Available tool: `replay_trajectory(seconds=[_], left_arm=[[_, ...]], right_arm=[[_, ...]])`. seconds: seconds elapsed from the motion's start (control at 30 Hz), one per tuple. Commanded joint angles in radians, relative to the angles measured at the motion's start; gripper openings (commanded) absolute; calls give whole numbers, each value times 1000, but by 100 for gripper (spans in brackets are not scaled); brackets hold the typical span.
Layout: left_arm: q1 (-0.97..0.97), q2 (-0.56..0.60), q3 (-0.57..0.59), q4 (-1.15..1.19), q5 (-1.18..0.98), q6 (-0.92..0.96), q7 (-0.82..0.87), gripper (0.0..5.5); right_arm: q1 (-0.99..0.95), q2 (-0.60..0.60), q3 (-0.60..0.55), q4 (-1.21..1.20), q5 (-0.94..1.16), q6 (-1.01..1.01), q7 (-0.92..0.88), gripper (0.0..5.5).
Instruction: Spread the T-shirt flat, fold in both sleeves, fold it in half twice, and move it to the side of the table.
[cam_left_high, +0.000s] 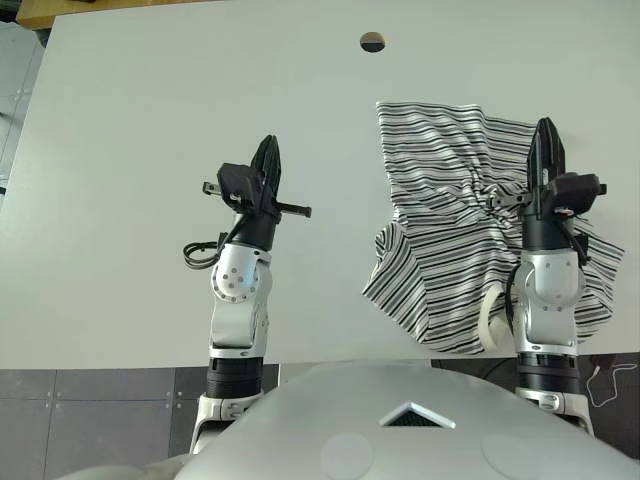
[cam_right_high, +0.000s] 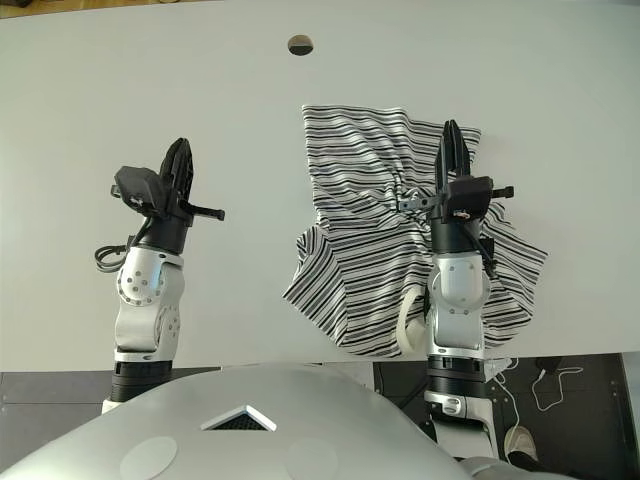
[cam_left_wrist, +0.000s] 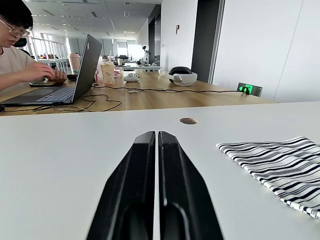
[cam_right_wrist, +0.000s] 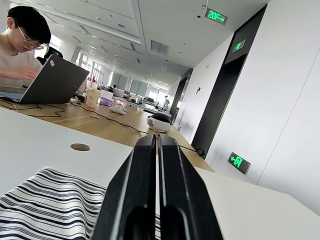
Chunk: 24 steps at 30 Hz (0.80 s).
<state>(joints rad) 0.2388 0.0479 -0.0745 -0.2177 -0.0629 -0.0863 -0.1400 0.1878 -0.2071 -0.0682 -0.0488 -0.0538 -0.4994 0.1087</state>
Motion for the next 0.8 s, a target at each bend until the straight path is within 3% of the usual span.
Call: replay_trajectory(seconds=[0.03, 0.43, 0.6, 0.8], left_arm=[[-4, 8, -1, -13, 2, 17, -4, 14], [2, 19, -34, -20, -8, 45, -42, 14], [84, 165, -313, -97, 23, 185, -290, 14], [108, 249, -432, -215, 11, 243, -397, 14]], right_arm=[[2, -1, -11, -11, 2, 13, -5, 10], [0, -5, -13, -6, 1, 15, -4, 10], [4, 0, -13, -15, -4, 20, -7, 10], [20, 44, 14, -68, -62, 74, -55, 10]])
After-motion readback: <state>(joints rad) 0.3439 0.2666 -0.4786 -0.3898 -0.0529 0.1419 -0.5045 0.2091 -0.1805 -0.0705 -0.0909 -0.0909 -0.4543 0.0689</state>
